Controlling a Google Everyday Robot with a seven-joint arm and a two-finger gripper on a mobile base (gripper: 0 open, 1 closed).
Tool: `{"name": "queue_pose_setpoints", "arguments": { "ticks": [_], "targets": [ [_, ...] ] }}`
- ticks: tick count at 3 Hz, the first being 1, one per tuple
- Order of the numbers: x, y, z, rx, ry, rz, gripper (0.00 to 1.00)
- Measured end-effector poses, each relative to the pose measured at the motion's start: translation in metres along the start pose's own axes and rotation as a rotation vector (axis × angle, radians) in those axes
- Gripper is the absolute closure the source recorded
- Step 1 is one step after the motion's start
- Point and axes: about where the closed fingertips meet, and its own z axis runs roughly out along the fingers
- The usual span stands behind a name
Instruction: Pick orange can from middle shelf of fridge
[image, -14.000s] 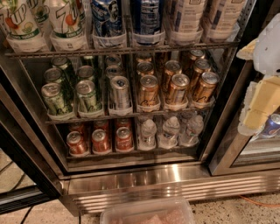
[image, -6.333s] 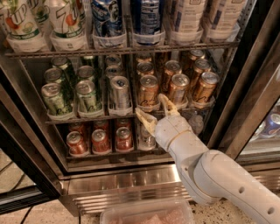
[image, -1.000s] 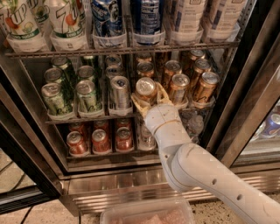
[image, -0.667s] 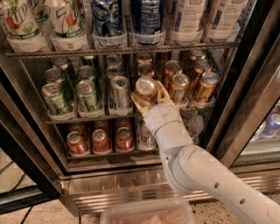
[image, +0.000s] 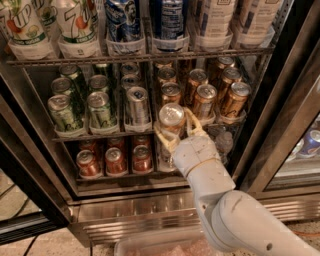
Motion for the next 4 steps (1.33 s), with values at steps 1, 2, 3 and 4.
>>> {"name": "queue_pose_setpoints", "arguments": {
  "ticks": [1, 2, 3, 4],
  "targets": [
    [0.005, 0.003, -0.029, -0.073, 0.062, 0.007, 1.00],
    [0.009, 0.006, -0.049, -0.158, 0.143, 0.005, 1.00],
    [0.007, 0.006, -0.056, -0.241, 0.197, -0.061, 1.00],
    [-0.009, 0.015, -0.057, -0.346, 0.207, -0.160, 1.00]
  ]
}}
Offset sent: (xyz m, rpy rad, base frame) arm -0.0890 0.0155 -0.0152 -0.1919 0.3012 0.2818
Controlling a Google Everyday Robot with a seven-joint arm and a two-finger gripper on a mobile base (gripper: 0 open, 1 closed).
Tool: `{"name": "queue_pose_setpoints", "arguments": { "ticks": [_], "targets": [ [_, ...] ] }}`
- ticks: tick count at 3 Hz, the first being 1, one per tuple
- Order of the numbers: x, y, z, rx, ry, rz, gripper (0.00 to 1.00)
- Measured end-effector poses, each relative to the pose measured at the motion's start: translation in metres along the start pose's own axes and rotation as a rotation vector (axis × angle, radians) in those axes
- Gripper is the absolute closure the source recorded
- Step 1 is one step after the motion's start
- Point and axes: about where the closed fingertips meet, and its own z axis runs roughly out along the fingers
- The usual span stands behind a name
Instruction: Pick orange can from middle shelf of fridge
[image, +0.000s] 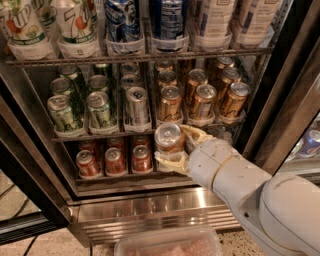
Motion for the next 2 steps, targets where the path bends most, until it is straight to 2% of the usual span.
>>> {"name": "queue_pose_setpoints", "arguments": {
  "ticks": [1, 2],
  "targets": [
    [-0.014, 0.016, 0.001, -0.102, 0.012, -0.085, 1.00],
    [-0.020, 0.038, 0.004, -0.214, 0.015, -0.133, 1.00]
  ]
}}
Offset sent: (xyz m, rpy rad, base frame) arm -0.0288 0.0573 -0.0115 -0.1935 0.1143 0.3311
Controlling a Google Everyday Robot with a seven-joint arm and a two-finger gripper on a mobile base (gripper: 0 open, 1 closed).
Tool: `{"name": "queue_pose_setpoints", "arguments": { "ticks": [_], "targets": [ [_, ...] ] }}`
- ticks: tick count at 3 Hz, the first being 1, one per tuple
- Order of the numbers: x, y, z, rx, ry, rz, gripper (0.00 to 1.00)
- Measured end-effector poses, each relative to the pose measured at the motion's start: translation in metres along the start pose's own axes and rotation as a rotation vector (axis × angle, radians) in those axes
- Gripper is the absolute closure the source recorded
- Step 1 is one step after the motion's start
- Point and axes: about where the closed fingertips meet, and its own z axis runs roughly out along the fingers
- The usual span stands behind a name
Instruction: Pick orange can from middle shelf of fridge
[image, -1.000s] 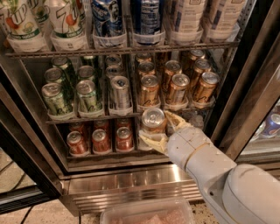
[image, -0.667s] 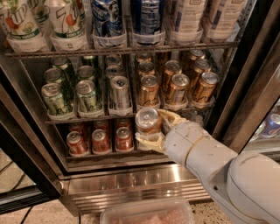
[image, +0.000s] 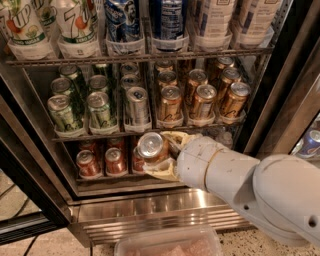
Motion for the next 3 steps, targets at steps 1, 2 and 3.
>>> {"name": "queue_pose_setpoints", "arguments": {
  "ticks": [1, 2, 3],
  "targets": [
    [-0.0042, 0.0132, 0.0028, -0.091, -0.029, 0.001, 1.00],
    [-0.0038, 0.0221, 0.0052, -0.137, -0.077, 0.048, 1.00],
    [-0.0037, 0.0223, 0.0052, -0.138, -0.078, 0.049, 1.00]
  ]
}}
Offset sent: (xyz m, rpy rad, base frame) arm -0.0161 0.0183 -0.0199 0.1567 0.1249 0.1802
